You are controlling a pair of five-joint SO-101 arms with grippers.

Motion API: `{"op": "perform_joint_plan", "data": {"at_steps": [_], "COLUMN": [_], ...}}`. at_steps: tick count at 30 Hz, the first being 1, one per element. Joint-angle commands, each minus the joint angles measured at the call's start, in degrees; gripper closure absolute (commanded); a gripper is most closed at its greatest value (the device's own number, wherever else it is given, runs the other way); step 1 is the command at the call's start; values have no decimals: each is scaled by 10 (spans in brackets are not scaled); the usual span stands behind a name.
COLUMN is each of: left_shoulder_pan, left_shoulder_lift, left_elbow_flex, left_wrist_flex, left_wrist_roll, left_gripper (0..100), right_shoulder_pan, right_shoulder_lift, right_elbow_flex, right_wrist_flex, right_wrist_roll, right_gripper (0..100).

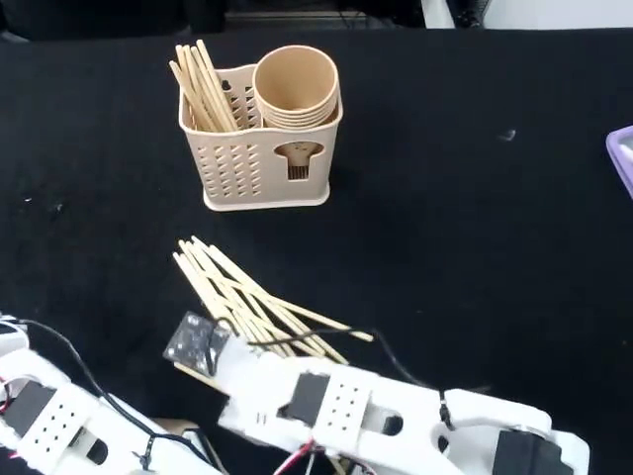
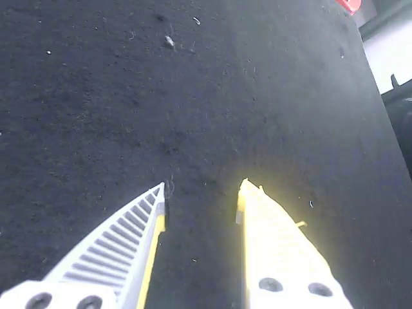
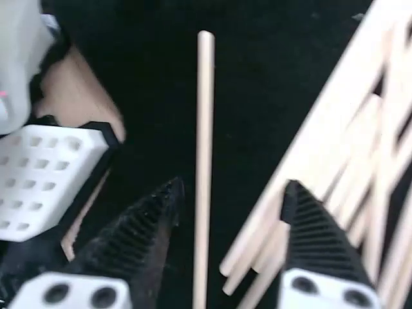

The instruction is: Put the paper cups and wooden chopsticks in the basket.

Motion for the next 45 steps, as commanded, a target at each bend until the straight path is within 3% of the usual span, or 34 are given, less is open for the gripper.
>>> {"op": "perform_joint_plan", "data": {"at_steps": [1, 6, 15, 19, 21, 30, 37, 42, 45], "left_shoulder_pan": [-5, -3, -2, -2, -2, 6, 7, 8, 15], "left_shoulder_lift": [-5, -6, -7, -7, -7, -7, -7, -7, -7], "left_elbow_flex": [-32, -31, -29, -29, -29, -29, -28, -28, -27], "left_wrist_flex": [-13, -13, -13, -13, -13, -14, -14, -14, -13], "left_wrist_roll": [7, 7, 6, 6, 6, 4, 4, 4, 4], "left_gripper": [811, 810, 810, 810, 810, 810, 809, 809, 809], "right_shoulder_pan": [-25, -33, -9, 19, 35, 128, 222, 334, 360], "right_shoulder_lift": [-15, -7, 182, 231, 219, 29, -77, -44, 4], "right_elbow_flex": [6, 5, -130, -180, -188, -153, -84, -106, -120], "right_wrist_flex": [-31, -24, 55, 72, 79, 140, 103, 98, 98], "right_wrist_roll": [-5, -3, 4, 57, 76, 83, 84, 178, 241], "right_gripper": [733, 815, 812, 915, 992, 987, 983, 982, 983]}}
